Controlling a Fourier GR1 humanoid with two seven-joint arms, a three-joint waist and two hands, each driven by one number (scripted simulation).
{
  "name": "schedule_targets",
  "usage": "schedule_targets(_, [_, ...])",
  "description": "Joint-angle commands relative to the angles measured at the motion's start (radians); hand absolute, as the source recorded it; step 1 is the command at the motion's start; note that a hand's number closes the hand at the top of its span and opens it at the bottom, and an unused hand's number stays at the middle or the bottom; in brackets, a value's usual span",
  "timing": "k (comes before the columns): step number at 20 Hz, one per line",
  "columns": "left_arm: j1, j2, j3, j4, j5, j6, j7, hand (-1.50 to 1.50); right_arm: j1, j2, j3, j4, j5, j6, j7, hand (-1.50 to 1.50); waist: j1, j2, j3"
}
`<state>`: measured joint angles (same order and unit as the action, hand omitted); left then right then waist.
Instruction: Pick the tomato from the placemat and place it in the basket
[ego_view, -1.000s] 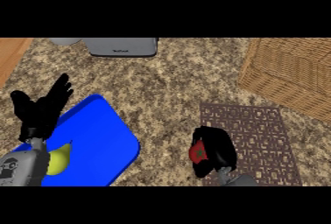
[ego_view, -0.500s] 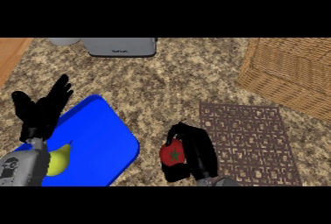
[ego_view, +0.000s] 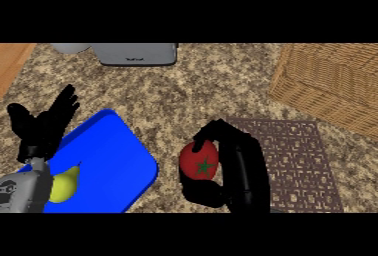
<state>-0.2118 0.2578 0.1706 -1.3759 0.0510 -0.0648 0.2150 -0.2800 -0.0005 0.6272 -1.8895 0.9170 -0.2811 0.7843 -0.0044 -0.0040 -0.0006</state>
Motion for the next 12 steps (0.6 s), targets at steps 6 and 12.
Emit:
schedule_targets(6, [-0.024,0.015,0.018,0.066,0.001,-0.025,-0.032,0.0,-0.26,-0.011,-0.231,-0.132,0.07,0.276,0.22,1.5,0.0,0.003,0.0])
schedule_targets(12, [-0.029,0.007,0.009,0.008,0.001,-0.017,0.001,0.0,-0.431,-0.066,-0.477,0.0,-0.019,0.299,0.144,1.5,0.007,0.004,0.0])
